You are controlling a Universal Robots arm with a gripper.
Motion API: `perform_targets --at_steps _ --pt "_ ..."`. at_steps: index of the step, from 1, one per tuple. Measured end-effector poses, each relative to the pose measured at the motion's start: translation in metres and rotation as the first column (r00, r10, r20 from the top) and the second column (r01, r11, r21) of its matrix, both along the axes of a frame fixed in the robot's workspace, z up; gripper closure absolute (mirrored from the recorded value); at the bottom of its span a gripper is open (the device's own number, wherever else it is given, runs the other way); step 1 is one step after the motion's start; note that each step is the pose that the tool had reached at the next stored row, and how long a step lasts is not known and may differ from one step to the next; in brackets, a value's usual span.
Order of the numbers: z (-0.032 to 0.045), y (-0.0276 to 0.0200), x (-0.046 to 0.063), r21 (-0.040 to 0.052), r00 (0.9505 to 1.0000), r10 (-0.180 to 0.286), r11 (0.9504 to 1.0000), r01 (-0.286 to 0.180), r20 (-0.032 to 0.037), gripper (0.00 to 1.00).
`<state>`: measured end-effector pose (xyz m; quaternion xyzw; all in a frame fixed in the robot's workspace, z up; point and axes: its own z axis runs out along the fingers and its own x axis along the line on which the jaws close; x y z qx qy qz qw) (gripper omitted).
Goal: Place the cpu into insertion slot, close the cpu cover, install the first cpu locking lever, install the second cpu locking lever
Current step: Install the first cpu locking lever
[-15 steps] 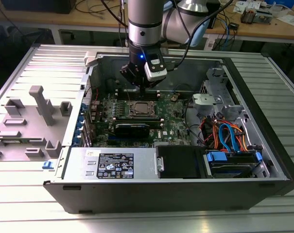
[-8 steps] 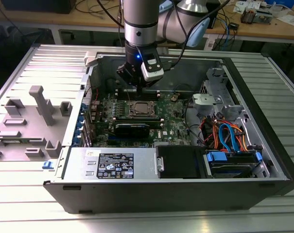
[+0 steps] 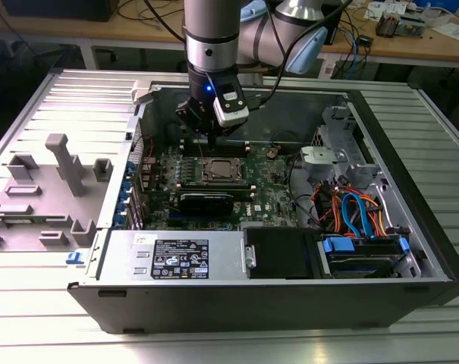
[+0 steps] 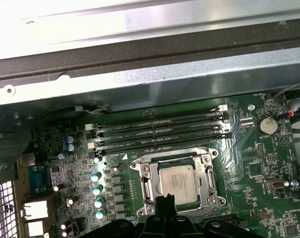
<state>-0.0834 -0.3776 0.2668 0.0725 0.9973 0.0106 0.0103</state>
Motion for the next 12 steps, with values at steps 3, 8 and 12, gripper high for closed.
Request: perform_targets --at_steps 3,8,12 --pt "0.0 0.0 -0.0001 0.0 1.0 0.0 1.0 0.0 -0.0001 0.89" --pt "0.0 0.0 -0.0001 0.0 1.0 0.0 1.0 0.0 0.0 0.89" --pt "0.0 0.0 -0.0001 0.0 1.0 0.001 1.0 -0.001 0.0 0.89"
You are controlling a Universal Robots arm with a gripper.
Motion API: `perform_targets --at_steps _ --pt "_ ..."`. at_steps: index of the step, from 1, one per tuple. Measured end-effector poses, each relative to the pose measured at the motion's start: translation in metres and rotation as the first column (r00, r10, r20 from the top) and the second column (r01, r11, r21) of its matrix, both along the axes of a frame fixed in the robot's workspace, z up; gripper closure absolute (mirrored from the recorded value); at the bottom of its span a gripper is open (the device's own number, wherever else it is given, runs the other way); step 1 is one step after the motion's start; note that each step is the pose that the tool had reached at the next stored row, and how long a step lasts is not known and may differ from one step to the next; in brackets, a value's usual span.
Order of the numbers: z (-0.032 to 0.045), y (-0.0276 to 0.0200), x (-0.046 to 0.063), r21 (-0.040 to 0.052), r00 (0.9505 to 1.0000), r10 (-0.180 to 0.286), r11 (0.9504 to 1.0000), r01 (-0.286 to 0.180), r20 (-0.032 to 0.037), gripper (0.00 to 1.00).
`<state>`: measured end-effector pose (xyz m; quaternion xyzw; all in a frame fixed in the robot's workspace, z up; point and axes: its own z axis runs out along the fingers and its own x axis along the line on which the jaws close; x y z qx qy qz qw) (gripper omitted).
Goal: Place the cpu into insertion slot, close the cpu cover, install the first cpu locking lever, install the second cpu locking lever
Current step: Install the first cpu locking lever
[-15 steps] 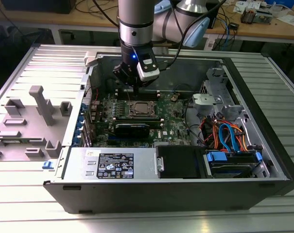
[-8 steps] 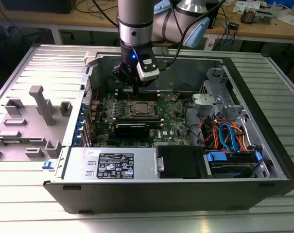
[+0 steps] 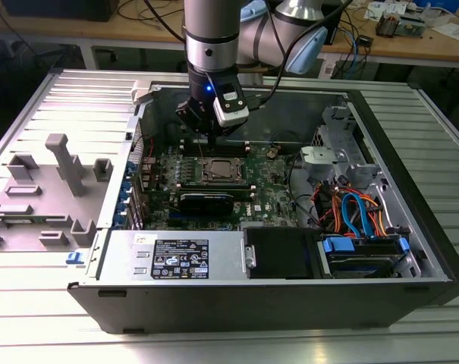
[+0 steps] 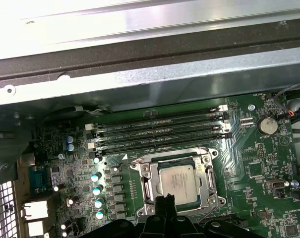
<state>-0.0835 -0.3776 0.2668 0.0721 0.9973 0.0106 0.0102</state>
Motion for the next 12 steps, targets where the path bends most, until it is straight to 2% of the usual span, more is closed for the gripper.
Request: perform_targets --at_steps 2,5,12 --pt "0.0 0.0 0.0 0.0001 1.0 0.008 1.0 -0.008 0.0 0.89" --pt "-0.0003 0.0 -0.004 0.0 0.9988 0.049 0.9988 -0.049 0.0 0.89" --pt "-0.0004 0.0 -0.018 0.0 0.9978 0.066 0.9978 -0.066 0.0 0.89"
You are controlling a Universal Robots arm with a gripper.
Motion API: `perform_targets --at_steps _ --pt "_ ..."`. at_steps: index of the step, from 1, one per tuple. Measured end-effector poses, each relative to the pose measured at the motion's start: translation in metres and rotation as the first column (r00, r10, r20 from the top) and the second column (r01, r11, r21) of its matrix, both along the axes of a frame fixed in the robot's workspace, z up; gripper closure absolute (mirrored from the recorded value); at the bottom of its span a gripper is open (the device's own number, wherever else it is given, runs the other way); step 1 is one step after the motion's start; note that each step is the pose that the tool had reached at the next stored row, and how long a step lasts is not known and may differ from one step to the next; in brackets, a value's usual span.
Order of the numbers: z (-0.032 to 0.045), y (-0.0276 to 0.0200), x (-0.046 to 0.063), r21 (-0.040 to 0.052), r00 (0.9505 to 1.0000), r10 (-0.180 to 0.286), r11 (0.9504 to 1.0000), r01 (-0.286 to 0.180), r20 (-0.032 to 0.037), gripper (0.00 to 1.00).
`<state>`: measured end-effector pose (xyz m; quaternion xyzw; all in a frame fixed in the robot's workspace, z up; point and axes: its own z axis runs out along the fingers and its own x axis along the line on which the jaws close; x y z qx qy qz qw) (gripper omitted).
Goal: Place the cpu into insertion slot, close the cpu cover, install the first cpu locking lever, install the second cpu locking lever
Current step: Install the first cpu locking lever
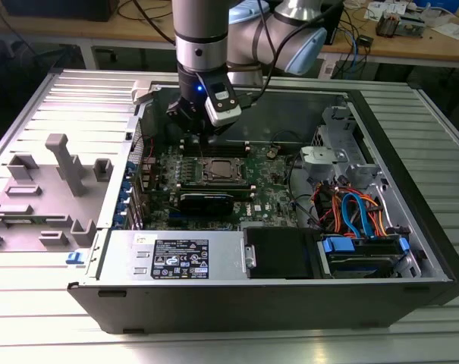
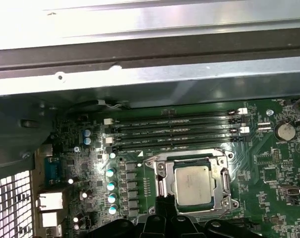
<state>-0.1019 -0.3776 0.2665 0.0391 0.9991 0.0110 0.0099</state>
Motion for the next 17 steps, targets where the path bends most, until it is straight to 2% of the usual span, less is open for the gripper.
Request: perform_targets --at_steps 4,8,12,17 --pt "-0.0001 0.0 -0.007 0.0001 0.9999 0.012 0.9999 -0.012 0.0001 0.89" --pt "-0.0003 0.0 -0.01 0.0001 0.999 0.044 0.999 -0.044 0.0 0.89" --pt "-0.0011 0.0001 -0.011 0.0001 0.9947 0.103 0.9947 -0.103 0.0 0.89" --pt "-0.002 0.0018 -0.018 0.0 0.9919 0.127 0.9919 -0.127 -0.0001 0.89"
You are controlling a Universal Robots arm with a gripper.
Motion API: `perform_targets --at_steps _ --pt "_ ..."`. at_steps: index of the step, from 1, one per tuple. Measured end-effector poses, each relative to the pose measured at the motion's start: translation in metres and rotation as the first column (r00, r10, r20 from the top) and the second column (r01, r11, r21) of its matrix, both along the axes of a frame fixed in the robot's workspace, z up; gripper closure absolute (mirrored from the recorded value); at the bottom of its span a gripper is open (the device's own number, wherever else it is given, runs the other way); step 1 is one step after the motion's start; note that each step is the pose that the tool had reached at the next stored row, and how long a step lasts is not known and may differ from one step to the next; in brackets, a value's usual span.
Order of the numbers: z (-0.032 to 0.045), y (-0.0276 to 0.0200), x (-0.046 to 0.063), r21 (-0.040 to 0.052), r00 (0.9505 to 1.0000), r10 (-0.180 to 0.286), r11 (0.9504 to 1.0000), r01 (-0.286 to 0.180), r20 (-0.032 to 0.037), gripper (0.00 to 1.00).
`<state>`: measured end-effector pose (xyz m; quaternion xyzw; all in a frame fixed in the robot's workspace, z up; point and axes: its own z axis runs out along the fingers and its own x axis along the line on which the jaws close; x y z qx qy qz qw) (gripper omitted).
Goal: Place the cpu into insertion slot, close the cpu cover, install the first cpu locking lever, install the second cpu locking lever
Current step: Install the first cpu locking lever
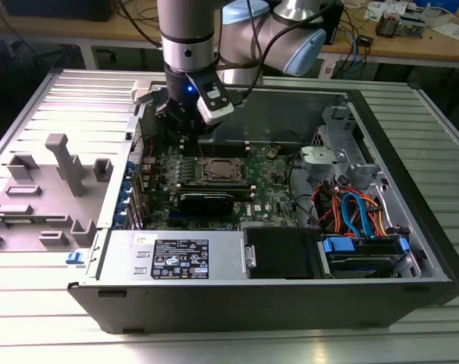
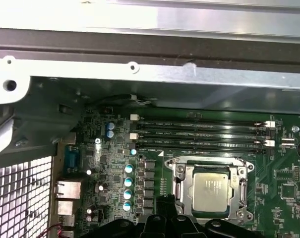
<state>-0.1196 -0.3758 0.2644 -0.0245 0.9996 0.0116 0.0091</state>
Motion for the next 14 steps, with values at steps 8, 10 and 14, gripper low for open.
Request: perform_targets --at_steps 8,10,14 --pt "-0.0006 0.006 -0.002 0.0001 1.0 0.0 1.0 0.0 0.0001 0.89" --pt "-0.0006 0.0078 -0.003 0.0001 1.0 0.0 1.0 0.0 0.0 0.89" --pt "-0.0009 0.0119 -0.003 0.0002 1.0 0.0 1.0 0.0 0.0001 0.89"
